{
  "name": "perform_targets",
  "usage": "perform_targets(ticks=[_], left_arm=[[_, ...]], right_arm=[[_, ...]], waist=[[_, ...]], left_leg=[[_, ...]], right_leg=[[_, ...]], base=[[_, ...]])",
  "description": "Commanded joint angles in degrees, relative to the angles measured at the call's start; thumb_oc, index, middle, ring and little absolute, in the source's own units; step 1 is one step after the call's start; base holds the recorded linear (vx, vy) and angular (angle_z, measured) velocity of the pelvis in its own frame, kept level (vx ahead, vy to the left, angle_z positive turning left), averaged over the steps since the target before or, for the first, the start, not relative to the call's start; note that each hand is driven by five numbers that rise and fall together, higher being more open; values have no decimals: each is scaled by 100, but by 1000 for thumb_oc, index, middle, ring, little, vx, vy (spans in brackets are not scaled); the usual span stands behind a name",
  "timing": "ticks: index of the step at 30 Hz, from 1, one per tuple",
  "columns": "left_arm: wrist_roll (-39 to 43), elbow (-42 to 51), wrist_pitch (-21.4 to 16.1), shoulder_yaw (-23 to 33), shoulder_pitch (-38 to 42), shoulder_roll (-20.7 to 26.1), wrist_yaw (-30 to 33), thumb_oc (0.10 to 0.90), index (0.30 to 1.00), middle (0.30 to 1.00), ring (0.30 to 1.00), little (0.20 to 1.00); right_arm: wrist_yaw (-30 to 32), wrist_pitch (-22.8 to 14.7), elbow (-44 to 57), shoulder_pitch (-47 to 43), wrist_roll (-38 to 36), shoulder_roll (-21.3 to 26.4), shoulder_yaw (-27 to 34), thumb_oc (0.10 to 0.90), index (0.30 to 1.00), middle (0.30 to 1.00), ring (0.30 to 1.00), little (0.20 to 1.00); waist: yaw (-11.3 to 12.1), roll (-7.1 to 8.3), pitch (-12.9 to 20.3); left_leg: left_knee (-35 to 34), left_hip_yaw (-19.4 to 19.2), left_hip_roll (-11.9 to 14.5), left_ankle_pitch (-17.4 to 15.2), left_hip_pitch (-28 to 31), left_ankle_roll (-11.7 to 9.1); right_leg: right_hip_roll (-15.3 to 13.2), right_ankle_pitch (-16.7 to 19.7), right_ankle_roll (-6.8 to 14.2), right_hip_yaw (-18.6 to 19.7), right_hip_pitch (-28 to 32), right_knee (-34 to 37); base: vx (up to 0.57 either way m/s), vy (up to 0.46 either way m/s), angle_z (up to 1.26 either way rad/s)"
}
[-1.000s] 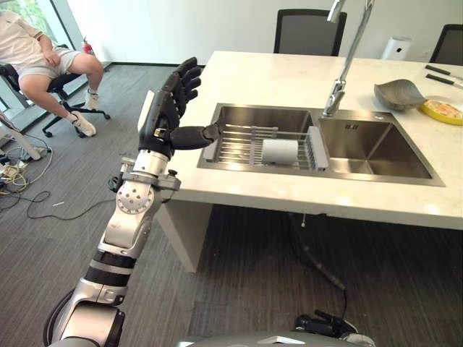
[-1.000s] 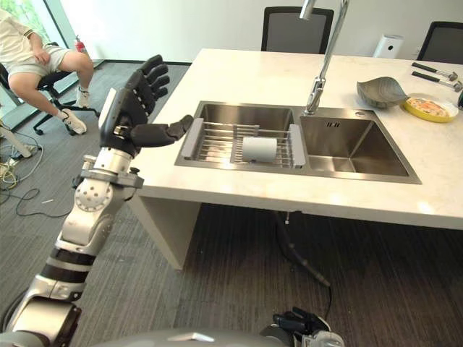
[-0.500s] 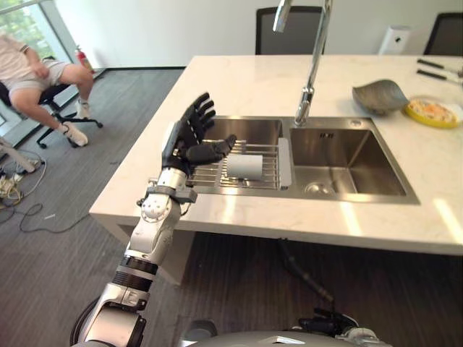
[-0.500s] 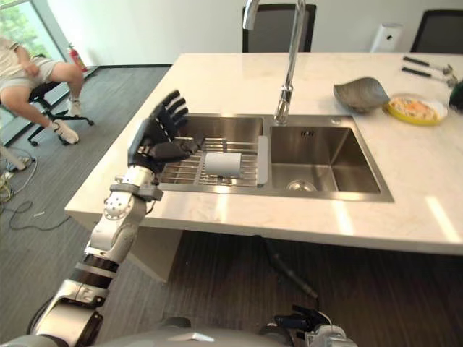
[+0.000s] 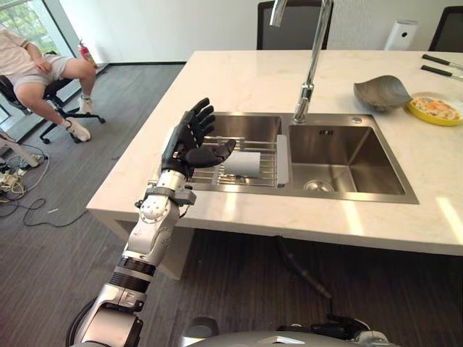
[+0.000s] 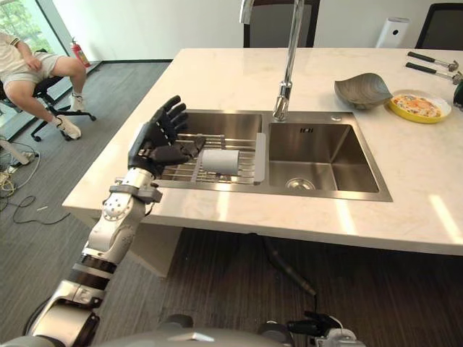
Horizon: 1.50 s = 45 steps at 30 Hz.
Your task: Place the dishes in the dishwasher.
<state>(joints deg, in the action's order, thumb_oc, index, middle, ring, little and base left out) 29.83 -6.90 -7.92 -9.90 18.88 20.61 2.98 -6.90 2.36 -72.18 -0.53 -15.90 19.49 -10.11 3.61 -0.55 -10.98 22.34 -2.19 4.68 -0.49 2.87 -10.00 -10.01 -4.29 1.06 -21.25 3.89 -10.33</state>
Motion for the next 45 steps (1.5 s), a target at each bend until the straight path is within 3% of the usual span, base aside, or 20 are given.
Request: perform_targets(ticks=[1,3,21,22,23,24,25,26,27,28,30,34,35,37,38,41,43,45], left_arm=[[124,697,-529,315,613,236,-9,800,900,900,900,900],[142,573,-506,320,620,159,2,800,900,900,900,900],[142,572,-506,319,622,158,2,800,900,900,900,900],[-100,391,-482,268,576,188,28,800,900,900,900,900],[-26,458,-490,216,629,242,-3,800,900,900,900,900],[-54,509,-421,225,564,317,-64,800,900,900,900,900],[-97,418,-398,157,588,361,-44,800,900,900,900,900],[-1546,247,-250,-420,849,1120,-279,800,900,900,900,900],[-2211,224,-207,-818,1083,1479,-466,800,900,900,900,900],[-4205,-1406,-8,-1792,2365,2028,30,800,900,900,900,900],[-4182,-1385,-1,-1699,2308,2025,103,800,900,900,900,900],[-4135,-1154,0,-1519,2142,2095,219,800,900,900,900,900],[-4063,-990,13,-1478,2184,2090,301,800,900,900,900,900],[-3996,-1081,10,-1447,2267,1966,471,800,900,900,900,900],[-3961,-1164,-7,-1447,2320,1863,566,800,900,900,900,900],[-3948,-1004,-39,-1579,2433,1685,545,800,900,900,900,900],[-3982,-943,-103,-1573,2435,1624,493,800,900,900,900,900],[-3967,-965,-127,-1568,2438,1616,487,800,900,900,900,900]], right_arm=[[-53,-8,36,81,45,12,-136,800,900,900,900,900],[-44,11,-3,127,12,62,-71,800,900,900,900,900],[-44,11,-2,127,13,62,-70,800,900,900,900,900],[-80,-8,33,174,-8,62,-65,800,900,900,900,900],[-64,0,-81,199,-68,18,37,800,900,900,900,900],[-30,19,-212,248,-116,-60,114,800,900,900,900,900],[-103,52,-235,356,-350,-238,253,800,900,900,900,900],[-223,11,-198,417,-421,-576,62,800,900,900,900,900],[-275,-35,-153,370,-344,-611,-66,800,900,900,900,900],[-291,-184,80,736,-329,-461,-115,800,900,900,900,900],[-269,-207,279,629,-253,-413,-149,800,900,900,900,900],[-242,-304,957,384,-61,-259,-238,800,900,900,900,900],[-208,-318,1330,226,58,-163,-338,800,900,900,900,900],[-175,-318,1469,156,29,-130,-393,800,900,900,900,900],[-141,-316,1458,86,44,-151,-467,800,900,900,900,900],[-97,-276,1244,76,-21,-205,-396,800,900,900,900,900],[-181,-203,718,137,35,-316,-367,800,900,900,900,900],[-182,-183,573,247,55,-296,-329,800,900,900,900,900]], waist=[[73,-46,167],[174,-96,187],[176,-86,197],[173,-104,217],[92,-207,302],[157,-216,337],[94,-210,408],[-14,-241,615],[-19,-230,646],[-430,-49,663],[-380,-57,643],[-173,-118,532],[-219,-125,342],[-348,-78,255],[-354,-53,244],[-293,43,321],[-212,160,485],[-213,160,522]], left_leg=[[494,-83,-102,196,-405,255],[-212,-18,-585,-258,-516,379],[-247,-21,-600,-230,-515,386],[-744,-81,-567,-221,-539,403],[-1433,-287,-369,-178,-298,491],[-1752,-59,-493,-88,-19,556],[-2147,-202,-456,-72,144,565],[-2734,-259,-404,57,557,573],[-2734,-295,-372,37,575,547],[-2734,-792,-267,-151,717,566],[-2734,-796,-323,-189,702,613],[-2734,-856,-370,-222,647,741],[-2734,-807,-404,-238,692,868],[-2734,-632,-382,-303,745,865],[-2734,-516,-383,-349,752,814],[-2734,-164,-327,-303,611,671],[-2734,-71,-120,-192,569,483],[-2705,-44,-7,-118,552,408]], right_leg=[[-286,-134,440,149,354,247],[-216,-131,519,154,438,341],[-228,-115,524,154,429,355],[-172,-122,543,160,458,415],[-52,-120,602,88,462,512],[-24,-66,659,142,525,560],[-27,44,706,40,575,656],[53,138,781,-26,788,1075],[53,177,815,-61,825,1161],[187,429,975,353,661,1533],[136,488,1016,348,636,1523],[-207,493,1134,72,143,377],[-552,780,1394,331,-457,-984],[-528,706,1391,1135,-863,-1578],[-562,449,1312,1360,-775,-1102],[-706,422,1220,1380,-427,235],[-588,425,1232,1000,-11,872],[-477,458,1213,876,140,1066]], base=[[58,-20,0],[111,-25,4],[5,0,-1],[94,22,2],[168,34,2],[165,47,0],[215,95,-5],[144,96,-1],[38,89,6],[-71,35,-10],[-54,35,-107],[-68,68,-104],[-93,61,-41],[-21,-38,-2],[52,-159,44],[74,-246,71],[163,-360,103],[95,-218,65]])
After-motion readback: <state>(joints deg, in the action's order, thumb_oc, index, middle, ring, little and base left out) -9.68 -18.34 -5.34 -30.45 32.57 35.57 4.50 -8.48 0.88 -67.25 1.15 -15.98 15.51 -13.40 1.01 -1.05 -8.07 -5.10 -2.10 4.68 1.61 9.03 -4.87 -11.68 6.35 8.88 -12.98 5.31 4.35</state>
